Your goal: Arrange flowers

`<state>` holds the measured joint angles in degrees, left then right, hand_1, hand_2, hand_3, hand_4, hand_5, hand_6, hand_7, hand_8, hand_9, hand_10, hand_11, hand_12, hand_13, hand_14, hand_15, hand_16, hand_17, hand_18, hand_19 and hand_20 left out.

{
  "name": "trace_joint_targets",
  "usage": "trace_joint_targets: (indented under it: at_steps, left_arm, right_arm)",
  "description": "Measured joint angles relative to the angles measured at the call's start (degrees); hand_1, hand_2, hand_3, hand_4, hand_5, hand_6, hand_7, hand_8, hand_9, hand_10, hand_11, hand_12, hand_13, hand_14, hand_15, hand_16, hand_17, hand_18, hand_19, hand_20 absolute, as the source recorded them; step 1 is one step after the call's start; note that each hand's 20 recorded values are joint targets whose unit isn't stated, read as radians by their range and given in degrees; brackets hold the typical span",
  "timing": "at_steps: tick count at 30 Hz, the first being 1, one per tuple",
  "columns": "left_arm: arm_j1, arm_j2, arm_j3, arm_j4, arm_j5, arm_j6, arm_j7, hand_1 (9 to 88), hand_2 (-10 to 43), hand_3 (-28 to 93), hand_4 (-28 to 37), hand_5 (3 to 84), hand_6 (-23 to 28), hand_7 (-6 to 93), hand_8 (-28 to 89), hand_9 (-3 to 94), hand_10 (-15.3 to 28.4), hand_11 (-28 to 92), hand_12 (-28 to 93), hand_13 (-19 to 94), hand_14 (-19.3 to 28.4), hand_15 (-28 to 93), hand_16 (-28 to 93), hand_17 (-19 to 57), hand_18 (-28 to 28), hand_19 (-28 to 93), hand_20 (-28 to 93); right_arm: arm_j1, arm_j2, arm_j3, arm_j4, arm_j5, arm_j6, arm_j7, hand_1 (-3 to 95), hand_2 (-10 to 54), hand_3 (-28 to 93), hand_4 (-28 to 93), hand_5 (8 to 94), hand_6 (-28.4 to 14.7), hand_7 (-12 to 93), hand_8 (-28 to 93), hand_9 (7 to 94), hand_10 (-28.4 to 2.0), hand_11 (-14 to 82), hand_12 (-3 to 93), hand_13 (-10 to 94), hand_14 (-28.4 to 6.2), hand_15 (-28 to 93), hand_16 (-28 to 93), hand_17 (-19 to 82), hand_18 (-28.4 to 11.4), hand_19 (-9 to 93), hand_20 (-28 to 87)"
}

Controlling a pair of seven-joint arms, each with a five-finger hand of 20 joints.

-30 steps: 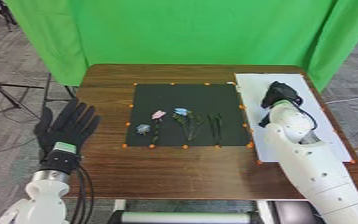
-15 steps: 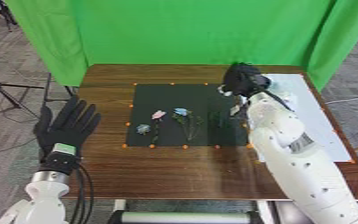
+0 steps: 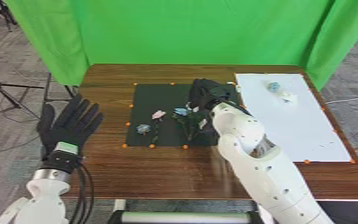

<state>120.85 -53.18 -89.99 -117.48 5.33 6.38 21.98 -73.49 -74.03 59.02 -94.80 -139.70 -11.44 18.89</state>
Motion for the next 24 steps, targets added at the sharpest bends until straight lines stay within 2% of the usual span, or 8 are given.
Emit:
trace_joint_targets:
  at_steps: [3, 10, 15, 19, 24]
  left_arm:
    - [0.0, 0.00, -0.32, 0.09, 0.34, -0.26, -0.10, 26.4, 13.9, 71, -28.3, 36.6, 5.8, 14.6, -10, 34.8, 13.1, 21, 10, 26, 15.0, 39, -8, -5.2, 14.0, 35, 9]
    - [0.2, 0.30, -0.26, 0.08, 0.04, -0.20, 0.05, 26.4, 13.9, 72, -28.3, 36.6, 6.0, 14.3, -10, 34.8, 13.2, 21, 11, 26, 15.0, 39, -8, -5.2, 14.0, 35, 9]
    - [0.3, 0.66, -0.21, -0.01, -1.34, -0.18, 0.19, 26.4, 14.0, 71, -28.3, 36.3, 5.9, 13.7, -10, 34.6, 13.4, 21, 10, 26, 15.2, 39, -8, -5.2, 14.0, 35, 9]
    - [0.6, 1.05, -0.59, -0.22, -1.50, -0.18, 0.41, 26.3, 14.0, 71, -28.3, 36.1, 5.8, 13.6, -10, 34.6, 13.4, 21, 10, 26, 15.1, 39, -8, -5.2, 14.0, 35, 10]
    - [0.9, 1.13, -1.16, -0.35, -1.50, -0.17, 0.32, 26.3, 13.9, 72, -28.3, 36.0, 5.8, 13.7, -10, 34.6, 13.5, 21, 10, 26, 15.1, 39, -8, -5.3, 14.0, 35, 10]
  right_arm:
    - [-0.4, 0.0, 0.4, 0.0, -0.1, -0.2, -0.4, 60.1, -9.5, 67, -28, 77.9, 0.9, 22, 1, 85.6, -7.9, 5.0, 34.2, 73, -4.8, 37, 42, 38, -19.6, 82, 35]
    - [-0.7, 0.3, 0.5, 0.3, -2.5, -0.3, -0.6, 58.0, -9.5, 68, -28, 71.0, -1.0, 22, -1, 78.4, -9.7, 7.9, 29.6, 70, -4.9, 39, 40, 37, -19.5, 83, 35]
    - [-1.3, 0.3, 1.3, 0.2, -2.0, -2.4, -0.5, 56.2, -9.5, 69, -28, 69.3, -1.1, 22, -1, 76.4, -10.5, 10.2, 27.5, 69, -5.2, 40, 39, 36, -19.5, 82, 35]
    - [-1.9, 0.7, 2.0, -0.1, -0.6, -4.6, -0.1, 55.8, -9.5, 69, -28, 68.3, -1.1, 22, -2, 74.8, -10.7, 12.2, 25.8, 68, -5.3, 40, 39, 36, -19.5, 82, 35]
    - [-2.6, 1.4, 2.5, -0.9, -0.1, -5.0, 0.8, 51.5, -9.5, 72, -28, 65.7, -0.5, 21, -12, 71.0, -12.2, 18.4, 18.0, 67, -6.4, 42, 37, 35, -20.0, 82, 35]
